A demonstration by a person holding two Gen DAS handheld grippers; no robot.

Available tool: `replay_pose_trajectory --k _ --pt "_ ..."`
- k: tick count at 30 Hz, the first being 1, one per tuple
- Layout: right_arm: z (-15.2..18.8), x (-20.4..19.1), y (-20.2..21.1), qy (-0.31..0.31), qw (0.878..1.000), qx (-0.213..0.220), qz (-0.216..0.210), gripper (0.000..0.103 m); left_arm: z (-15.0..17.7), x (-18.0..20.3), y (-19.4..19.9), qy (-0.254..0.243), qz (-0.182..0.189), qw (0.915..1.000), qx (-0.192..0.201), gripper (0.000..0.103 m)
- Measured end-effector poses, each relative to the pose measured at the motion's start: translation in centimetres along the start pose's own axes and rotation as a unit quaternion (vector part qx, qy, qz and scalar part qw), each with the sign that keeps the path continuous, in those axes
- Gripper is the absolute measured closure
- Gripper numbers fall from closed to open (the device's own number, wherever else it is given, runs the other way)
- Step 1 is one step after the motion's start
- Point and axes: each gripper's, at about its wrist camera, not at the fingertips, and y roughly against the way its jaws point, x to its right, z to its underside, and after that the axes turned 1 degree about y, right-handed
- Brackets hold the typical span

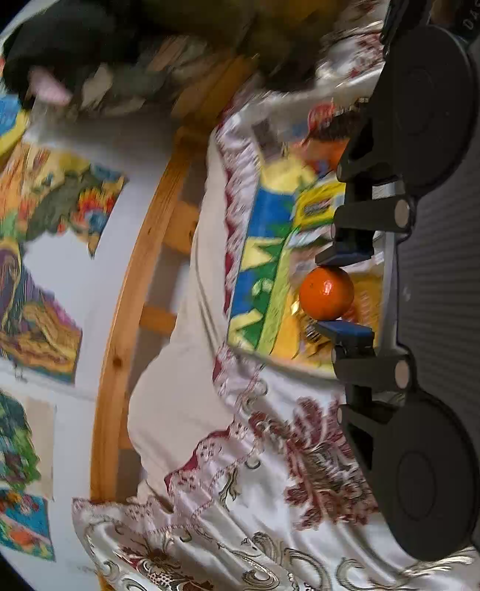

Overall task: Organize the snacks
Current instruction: 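Carry the mandarin to the tray with the left tool while the right tool carries the jerky pack, then open both tools to drop the mandarin and jerky pack into the tray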

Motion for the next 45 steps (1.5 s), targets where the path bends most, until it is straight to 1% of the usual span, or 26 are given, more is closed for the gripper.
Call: replay_pose_trajectory --k 3,5,7,9,12,14,16,19,24,28,36,38,41,43,45 --pt "-1.6 0.7 -2.3 -0.011 1.0 -0.007 0.007 0.09 -1.3 -0.6 -1.8 0.005 -0.01 0.9999 0.001 0.069" --pt "-2.7 1.6 -4.2 -0.036 0.999 -0.015 0.008 0.09 -1.9 -0.6 -3.1 0.003 -0.014 0.9999 -0.003 0.069" --pt "-3.4 2.6 -6.0 -0.07 0.997 -0.026 0.008 0.09 -2.4 -0.5 -4.3 0.006 -0.009 0.9999 -0.011 0.069" --pt "-3.5 3.4 -7.4 -0.093 0.995 -0.035 0.011 0.09 -2.7 -0.2 -5.4 0.011 -0.003 0.9997 -0.021 0.069" --pt "-3.4 4.5 -9.7 -0.121 0.991 -0.058 0.018 0.09 -2.9 0.1 -7.3 0.021 -0.001 0.9987 -0.047 0.069" --pt "-3.2 5.2 -10.9 -0.131 0.988 -0.072 0.028 0.09 -2.8 0.2 -8.3 0.027 0.0 0.9977 -0.062 0.069" --pt "-2.8 5.7 -11.5 -0.141 0.987 -0.078 0.031 0.09 -2.5 0.4 -9.0 0.023 -0.003 0.9973 -0.07 0.069" --pt "-2.4 6.4 -12.2 -0.162 0.983 -0.082 0.029 0.09 -2.1 1.0 -9.8 0.009 -0.006 0.997 -0.076 0.069" --pt "-1.9 7.4 -13.0 -0.193 0.977 -0.09 0.026 0.09 -1.1 1.3 -10.6 0.003 -0.009 0.9964 -0.084 0.069" --pt "-1.7 7.7 -13.3 -0.197 0.976 -0.093 0.029 0.09 -0.4 1.3 -10.9 0.001 -0.006 0.9962 -0.087 0.069" --pt "-1.6 7.8 -13.7 -0.197 0.975 -0.097 0.027 0.09 -0.4 1.8 -11.0 -0.011 -0.012 0.9962 -0.086 0.068" --pt "-1.6 7.8 -13.7 -0.195 0.976 -0.097 0.026 0.086 -0.4 1.8 -10.9 -0.01 -0.01 0.9964 -0.084 0.068" --pt "-1.6 7.7 -13.6 -0.184 0.978 -0.095 0.028 0.085 -0.4 1.7 -10.8 -0.003 -0.006 0.9965 -0.083 0.062" --pt "-1.6 7.8 -13.6 -0.181 0.978 -0.096 0.029 0.082 -0.4 1.5 -10.8 -0.001 -0.008 0.9964 -0.084 0.056" --pt "-1.7 7.7 -13.4 -0.18 0.979 -0.095 0.03 0.081 -0.5 1.3 -10.7 0.003 -0.008 0.9965 -0.083 0.052"
